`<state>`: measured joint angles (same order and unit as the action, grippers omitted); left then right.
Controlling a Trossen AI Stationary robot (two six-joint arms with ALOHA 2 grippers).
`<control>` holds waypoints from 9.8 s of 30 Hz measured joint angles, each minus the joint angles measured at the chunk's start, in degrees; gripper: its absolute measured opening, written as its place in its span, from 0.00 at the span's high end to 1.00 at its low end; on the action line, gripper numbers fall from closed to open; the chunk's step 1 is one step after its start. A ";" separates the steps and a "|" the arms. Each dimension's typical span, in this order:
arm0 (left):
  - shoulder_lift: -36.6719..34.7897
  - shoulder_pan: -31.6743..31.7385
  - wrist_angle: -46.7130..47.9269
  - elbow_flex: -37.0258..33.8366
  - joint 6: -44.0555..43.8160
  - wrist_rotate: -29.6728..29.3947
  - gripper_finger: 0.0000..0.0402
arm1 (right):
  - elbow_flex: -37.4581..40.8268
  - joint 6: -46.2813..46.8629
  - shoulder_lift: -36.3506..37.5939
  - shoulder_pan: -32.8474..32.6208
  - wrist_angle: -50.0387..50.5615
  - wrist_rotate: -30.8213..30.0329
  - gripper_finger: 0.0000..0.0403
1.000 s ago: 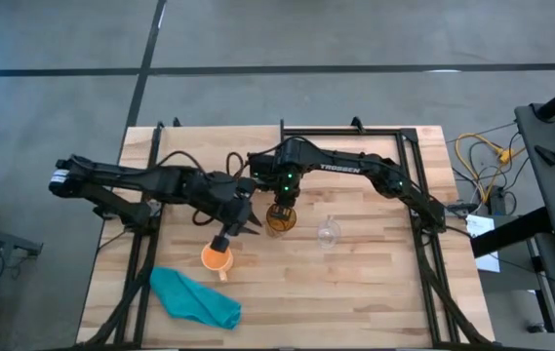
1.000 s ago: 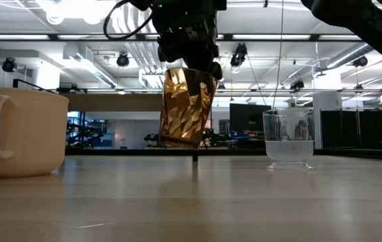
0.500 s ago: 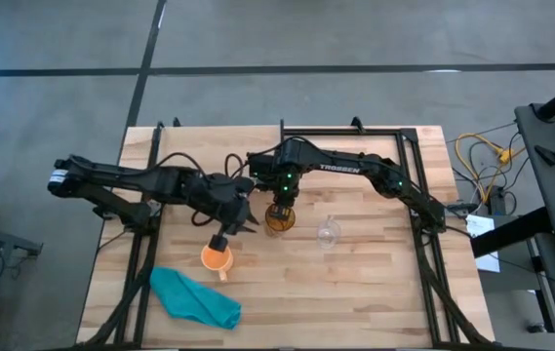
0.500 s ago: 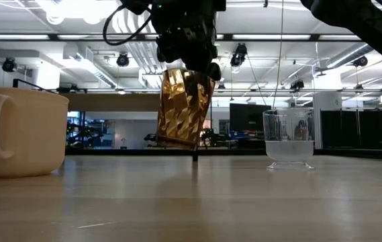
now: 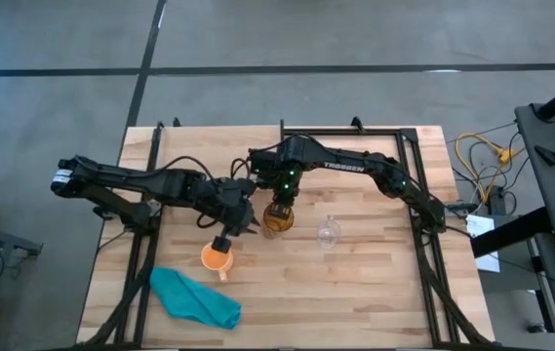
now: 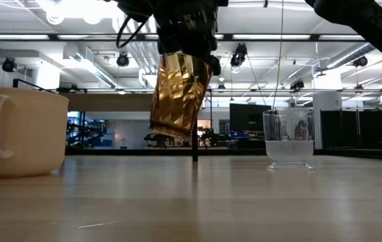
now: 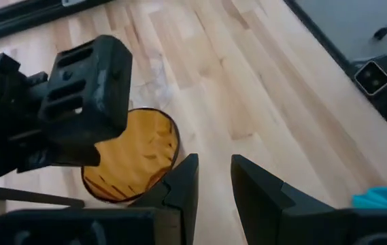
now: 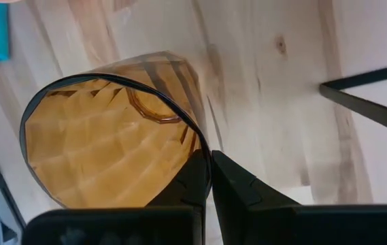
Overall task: Stack small to large cups/mugs on shelf
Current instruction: Put the brown glass on the shelf, then put the orange mug on the shelf
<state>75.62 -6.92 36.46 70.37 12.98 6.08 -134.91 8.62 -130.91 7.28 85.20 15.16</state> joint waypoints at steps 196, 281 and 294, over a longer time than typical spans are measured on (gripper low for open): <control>3.68 26.86 -4.28 -4.08 3.84 -16.58 0.82 | 1.23 -9.78 9.88 16.12 -26.97 -5.56 0.95; -13.00 26.95 -7.42 -2.83 3.92 -17.06 0.81 | 4.55 -6.75 9.77 16.36 -31.04 -6.31 0.82; -13.32 26.80 -6.99 -2.89 3.88 -17.00 0.81 | 0.13 -3.57 10.00 16.09 -30.49 -6.14 0.74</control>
<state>62.30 19.88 29.47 67.48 16.86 -10.92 -134.78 5.05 -120.92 23.37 54.70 9.02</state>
